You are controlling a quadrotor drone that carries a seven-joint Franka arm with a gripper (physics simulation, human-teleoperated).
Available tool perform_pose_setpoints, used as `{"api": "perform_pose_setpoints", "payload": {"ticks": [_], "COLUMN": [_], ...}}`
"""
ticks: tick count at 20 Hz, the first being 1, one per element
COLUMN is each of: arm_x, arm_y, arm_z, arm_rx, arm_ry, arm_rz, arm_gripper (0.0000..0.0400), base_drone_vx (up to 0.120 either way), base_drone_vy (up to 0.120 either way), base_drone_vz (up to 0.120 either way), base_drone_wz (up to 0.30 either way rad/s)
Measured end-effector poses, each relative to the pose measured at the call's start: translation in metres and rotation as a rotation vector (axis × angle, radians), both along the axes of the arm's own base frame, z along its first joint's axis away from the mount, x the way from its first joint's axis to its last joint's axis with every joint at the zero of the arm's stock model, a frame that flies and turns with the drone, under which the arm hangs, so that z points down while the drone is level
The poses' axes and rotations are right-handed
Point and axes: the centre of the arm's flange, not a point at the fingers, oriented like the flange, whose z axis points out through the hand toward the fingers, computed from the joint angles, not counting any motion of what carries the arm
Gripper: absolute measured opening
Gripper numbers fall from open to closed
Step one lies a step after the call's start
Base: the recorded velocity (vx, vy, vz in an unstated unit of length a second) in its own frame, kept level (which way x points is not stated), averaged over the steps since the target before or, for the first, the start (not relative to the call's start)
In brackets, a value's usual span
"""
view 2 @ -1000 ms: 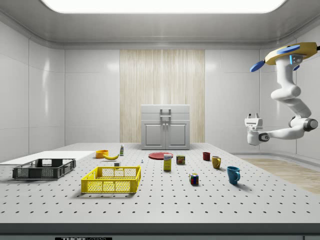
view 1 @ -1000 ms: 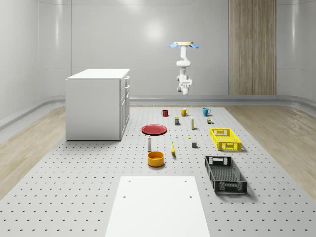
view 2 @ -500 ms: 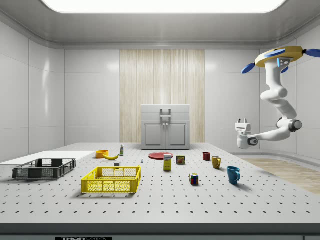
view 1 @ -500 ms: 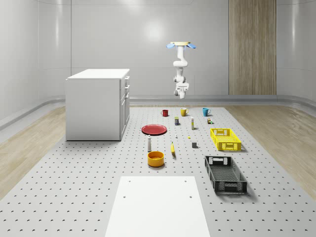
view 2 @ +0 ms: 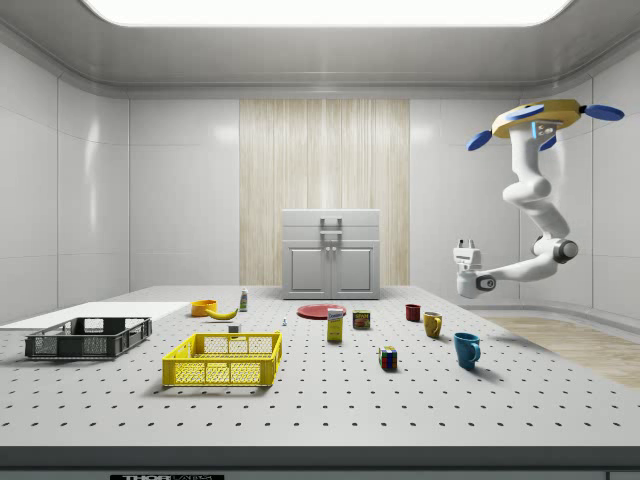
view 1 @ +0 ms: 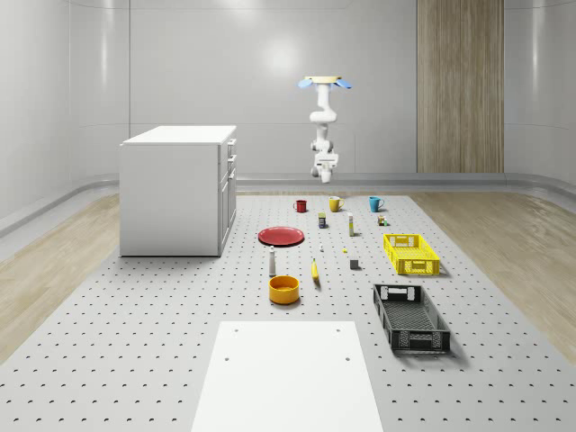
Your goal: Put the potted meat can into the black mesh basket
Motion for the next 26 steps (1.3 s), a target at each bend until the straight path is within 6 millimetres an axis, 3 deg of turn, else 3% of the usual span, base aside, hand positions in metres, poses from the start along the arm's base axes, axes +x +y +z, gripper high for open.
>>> {"api": "perform_pose_setpoints", "payload": {"ticks": [11, 26], "arm_x": [-0.0008, -0.0019], "arm_y": [0.0002, 0.0024], "arm_z": [0.0007, 0.0007], "arm_rx": [-0.002, -0.024], "arm_ry": [-0.008, -0.02], "arm_rz": [0.0, 0.0], "arm_gripper": [0.04, 0.04], "base_drone_vx": [0.12, 0.12], "base_drone_vy": [-0.116, 0.0], "base_drone_vz": [0.0, 0.0], "base_drone_wz": [0.0, 0.0]}}
